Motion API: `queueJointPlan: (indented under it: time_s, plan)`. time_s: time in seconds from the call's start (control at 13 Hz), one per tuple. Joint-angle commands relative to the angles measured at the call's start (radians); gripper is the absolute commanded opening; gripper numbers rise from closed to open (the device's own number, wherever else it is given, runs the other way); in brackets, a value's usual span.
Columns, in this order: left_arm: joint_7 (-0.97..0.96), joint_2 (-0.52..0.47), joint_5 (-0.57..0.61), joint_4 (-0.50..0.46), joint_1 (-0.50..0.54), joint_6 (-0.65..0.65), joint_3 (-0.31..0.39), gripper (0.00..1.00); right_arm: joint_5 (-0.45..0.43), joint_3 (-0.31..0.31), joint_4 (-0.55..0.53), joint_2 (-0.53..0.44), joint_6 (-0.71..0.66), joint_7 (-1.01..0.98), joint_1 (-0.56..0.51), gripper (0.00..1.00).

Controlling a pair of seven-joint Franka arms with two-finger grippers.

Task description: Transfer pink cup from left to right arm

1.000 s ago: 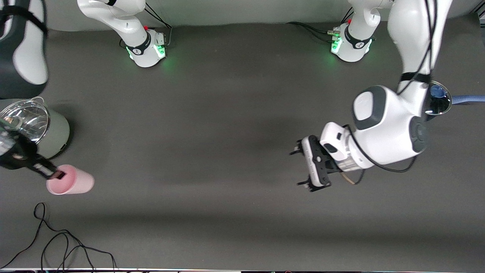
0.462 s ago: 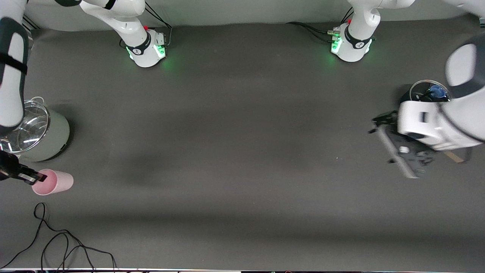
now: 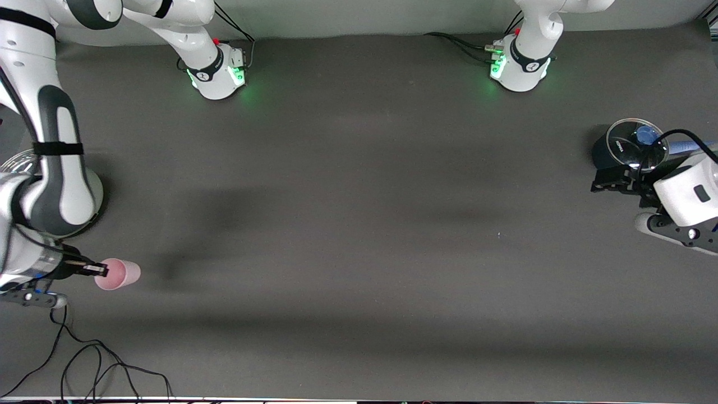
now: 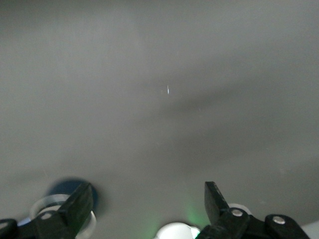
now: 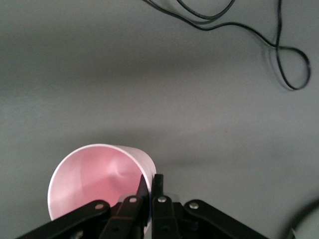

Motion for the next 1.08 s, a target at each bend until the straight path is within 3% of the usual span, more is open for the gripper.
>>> queueJointPlan:
  time_s: [0.0,0.23,0.69,0.77,0.85,1.0]
  plan:
    - [-0.157,-0.016,0.031,-0.017,-0.053,-0.097,0.004,1.0,-0.015,0.008,-0.143,-0.025,0.156,-0.026,0.003,0.0]
    - [-0.181,-0.031,0.062,-0.05,-0.099,-0.103,0.003,1.0,-0.018,0.008,-0.14,0.025,0.188,-0.066,0.003,0.0]
    - [-0.185,-0.241,0.117,-0.468,-0.119,0.05,0.003,1.0,-0.017,0.009,-0.137,0.042,0.219,-0.141,-0.011,0.0]
    - [-0.187,-0.293,0.12,-0.553,-0.099,0.094,-0.031,1.0,-0.015,0.009,-0.135,0.042,0.222,-0.143,-0.011,0.39]
    - [-0.195,-0.336,0.12,-0.62,-0.029,0.142,-0.099,1.0,-0.015,0.009,-0.129,0.05,0.236,-0.141,-0.008,0.98]
    - [-0.268,-0.379,0.123,-0.696,0.118,0.18,-0.28,1.0,-0.014,0.009,-0.129,0.05,0.242,-0.141,-0.009,0.99]
